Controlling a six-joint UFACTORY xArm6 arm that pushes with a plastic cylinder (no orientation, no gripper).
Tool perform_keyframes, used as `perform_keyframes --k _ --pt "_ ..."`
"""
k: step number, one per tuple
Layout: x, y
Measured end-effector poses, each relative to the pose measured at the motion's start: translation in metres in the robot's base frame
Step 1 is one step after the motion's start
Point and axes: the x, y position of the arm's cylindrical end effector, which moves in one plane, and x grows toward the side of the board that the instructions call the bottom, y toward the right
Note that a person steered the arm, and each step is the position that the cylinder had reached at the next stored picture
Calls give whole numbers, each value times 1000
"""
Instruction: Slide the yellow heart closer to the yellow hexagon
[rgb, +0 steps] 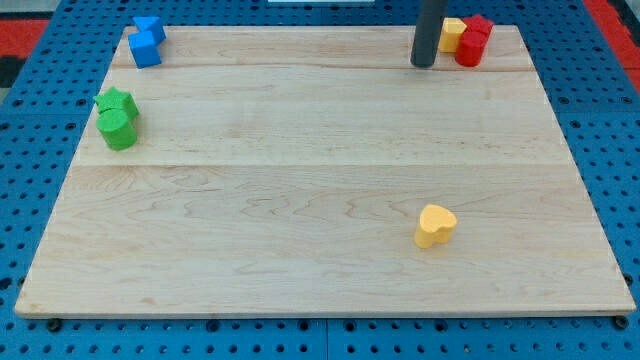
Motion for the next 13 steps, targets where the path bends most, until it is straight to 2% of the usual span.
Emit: perform_keyframes --k 1,3,4,5,8,10,11,13 --pt "53 30" --pt "249 40" --pt "311 22" --pt "299 -33" --pt "170 -26" --pt "198 10" --pt "183 12" --pt "111 12"
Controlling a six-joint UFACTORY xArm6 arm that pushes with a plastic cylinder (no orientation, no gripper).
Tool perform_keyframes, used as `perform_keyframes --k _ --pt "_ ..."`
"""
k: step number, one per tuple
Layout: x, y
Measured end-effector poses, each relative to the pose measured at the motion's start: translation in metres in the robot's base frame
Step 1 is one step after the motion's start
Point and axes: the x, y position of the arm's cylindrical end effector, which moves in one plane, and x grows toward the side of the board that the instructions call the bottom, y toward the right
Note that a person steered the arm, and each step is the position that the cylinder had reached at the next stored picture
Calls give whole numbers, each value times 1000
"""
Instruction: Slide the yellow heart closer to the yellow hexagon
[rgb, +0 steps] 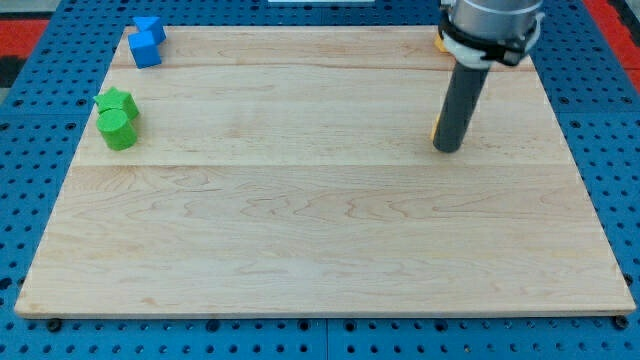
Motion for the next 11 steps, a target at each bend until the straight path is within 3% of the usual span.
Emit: perform_keyframes --k 2,4,8,11 --pt "-57 5" --pt "-39 37" --pt "-100 34" --pt "-119 34"
